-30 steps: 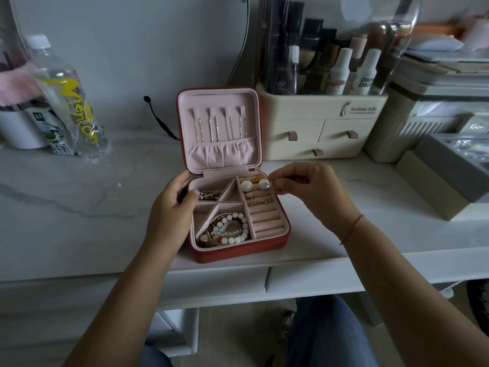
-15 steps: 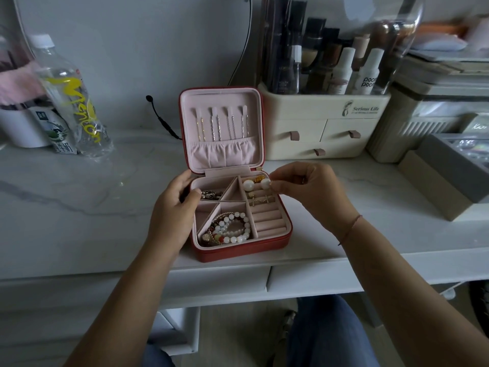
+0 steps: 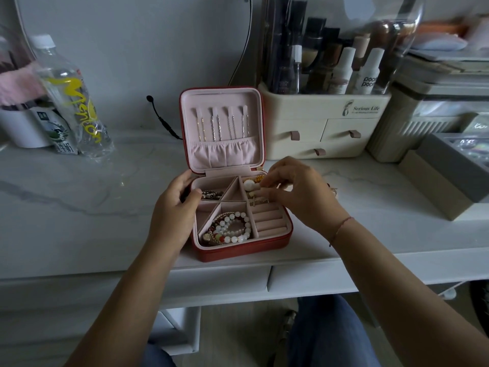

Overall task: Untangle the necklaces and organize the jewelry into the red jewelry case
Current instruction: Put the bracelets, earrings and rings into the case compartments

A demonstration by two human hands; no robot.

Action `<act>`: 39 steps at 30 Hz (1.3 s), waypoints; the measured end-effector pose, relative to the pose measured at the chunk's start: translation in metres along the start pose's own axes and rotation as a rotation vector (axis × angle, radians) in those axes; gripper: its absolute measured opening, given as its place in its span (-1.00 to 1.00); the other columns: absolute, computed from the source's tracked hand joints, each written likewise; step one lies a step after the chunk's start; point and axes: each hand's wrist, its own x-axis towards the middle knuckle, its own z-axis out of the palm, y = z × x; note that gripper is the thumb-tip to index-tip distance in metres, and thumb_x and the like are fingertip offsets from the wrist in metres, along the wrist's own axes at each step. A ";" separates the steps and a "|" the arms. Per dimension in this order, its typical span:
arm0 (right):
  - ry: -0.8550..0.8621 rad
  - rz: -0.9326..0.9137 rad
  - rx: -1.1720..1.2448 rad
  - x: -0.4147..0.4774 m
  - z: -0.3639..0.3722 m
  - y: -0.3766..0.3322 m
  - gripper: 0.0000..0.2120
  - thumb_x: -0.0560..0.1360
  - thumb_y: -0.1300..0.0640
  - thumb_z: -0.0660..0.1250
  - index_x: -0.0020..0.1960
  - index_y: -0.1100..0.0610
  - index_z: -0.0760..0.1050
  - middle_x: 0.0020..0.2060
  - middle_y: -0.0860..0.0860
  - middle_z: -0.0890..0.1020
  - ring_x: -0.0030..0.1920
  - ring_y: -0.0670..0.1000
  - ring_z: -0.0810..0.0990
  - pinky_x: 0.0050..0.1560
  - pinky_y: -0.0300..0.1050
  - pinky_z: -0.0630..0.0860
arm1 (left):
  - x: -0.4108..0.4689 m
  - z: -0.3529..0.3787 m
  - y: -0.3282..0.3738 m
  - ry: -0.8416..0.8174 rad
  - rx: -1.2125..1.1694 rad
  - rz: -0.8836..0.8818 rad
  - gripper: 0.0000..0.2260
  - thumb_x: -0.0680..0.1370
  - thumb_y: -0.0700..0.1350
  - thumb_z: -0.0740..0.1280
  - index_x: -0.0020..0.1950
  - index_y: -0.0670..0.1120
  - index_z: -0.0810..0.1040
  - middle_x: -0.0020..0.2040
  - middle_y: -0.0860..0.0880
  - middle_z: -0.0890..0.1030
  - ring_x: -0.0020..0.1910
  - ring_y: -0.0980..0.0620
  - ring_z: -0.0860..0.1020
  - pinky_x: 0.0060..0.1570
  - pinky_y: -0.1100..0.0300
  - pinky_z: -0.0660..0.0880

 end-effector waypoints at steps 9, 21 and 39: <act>-0.019 0.116 0.013 -0.003 -0.002 0.003 -0.87 0.35 0.03 0.50 -0.12 -0.01 0.68 -0.19 -0.04 0.56 -0.25 -0.09 0.47 -0.27 -0.38 0.36 | 0.002 0.000 -0.005 -0.003 0.004 0.004 -0.63 0.58 -0.25 0.24 0.33 0.07 0.48 0.10 0.24 0.57 0.14 0.28 0.51 0.13 0.35 0.37; 0.040 0.161 -0.086 -0.004 0.003 0.000 -0.94 0.40 0.16 0.46 -0.16 0.01 0.65 -0.33 -0.11 0.58 -0.36 -0.17 0.45 -0.36 -0.40 0.36 | 0.001 0.001 0.000 -0.001 0.011 -0.009 -0.64 0.58 -0.23 0.24 0.32 0.08 0.48 0.05 0.32 0.55 0.10 0.32 0.51 0.08 0.36 0.39; 0.115 0.076 -0.039 -0.020 -0.007 0.017 -0.87 0.52 0.13 0.32 -0.03 0.02 0.65 -0.17 -0.08 0.56 -0.22 -0.22 0.51 -0.22 -0.46 0.36 | 0.002 0.000 -0.005 0.005 0.017 -0.010 -0.63 0.58 -0.25 0.24 0.35 0.03 0.48 0.15 0.15 0.58 0.14 0.25 0.51 0.13 0.34 0.37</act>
